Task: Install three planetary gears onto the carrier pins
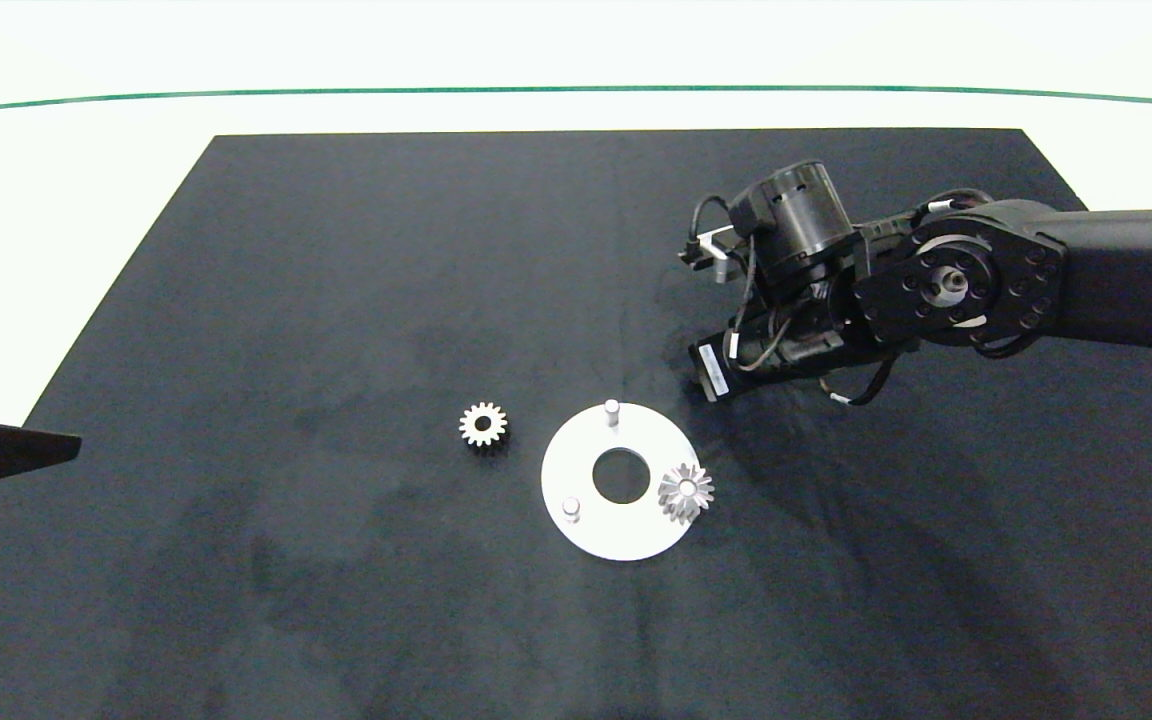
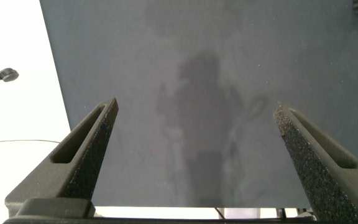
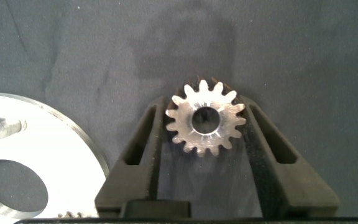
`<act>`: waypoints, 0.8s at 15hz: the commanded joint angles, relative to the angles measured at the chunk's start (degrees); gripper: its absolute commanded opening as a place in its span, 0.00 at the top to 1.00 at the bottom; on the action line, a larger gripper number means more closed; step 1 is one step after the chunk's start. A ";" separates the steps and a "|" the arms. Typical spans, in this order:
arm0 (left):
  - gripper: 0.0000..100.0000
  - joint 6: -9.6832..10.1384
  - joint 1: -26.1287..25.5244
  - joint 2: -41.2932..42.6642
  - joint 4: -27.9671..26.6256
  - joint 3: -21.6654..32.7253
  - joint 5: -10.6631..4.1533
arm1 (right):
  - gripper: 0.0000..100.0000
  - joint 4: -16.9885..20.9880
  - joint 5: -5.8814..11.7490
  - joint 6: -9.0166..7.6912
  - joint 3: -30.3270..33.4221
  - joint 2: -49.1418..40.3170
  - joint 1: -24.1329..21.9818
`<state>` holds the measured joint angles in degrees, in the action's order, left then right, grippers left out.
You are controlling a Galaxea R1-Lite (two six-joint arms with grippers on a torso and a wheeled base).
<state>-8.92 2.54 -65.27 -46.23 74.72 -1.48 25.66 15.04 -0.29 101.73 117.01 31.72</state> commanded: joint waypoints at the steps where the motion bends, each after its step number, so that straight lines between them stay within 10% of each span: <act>1: 0.00 -0.04 0.01 -0.03 -0.27 -0.01 -0.02 | 0.61 0.18 0.07 -0.06 -0.22 -0.64 0.36; 12: 0.00 -0.04 0.01 0.05 -0.27 -0.01 -0.02 | 0.84 0.27 0.25 1.26 1.01 -2.13 12.84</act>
<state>-8.92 2.54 -65.16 -46.23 74.72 -1.48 25.77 15.19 0.96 102.45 114.10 43.65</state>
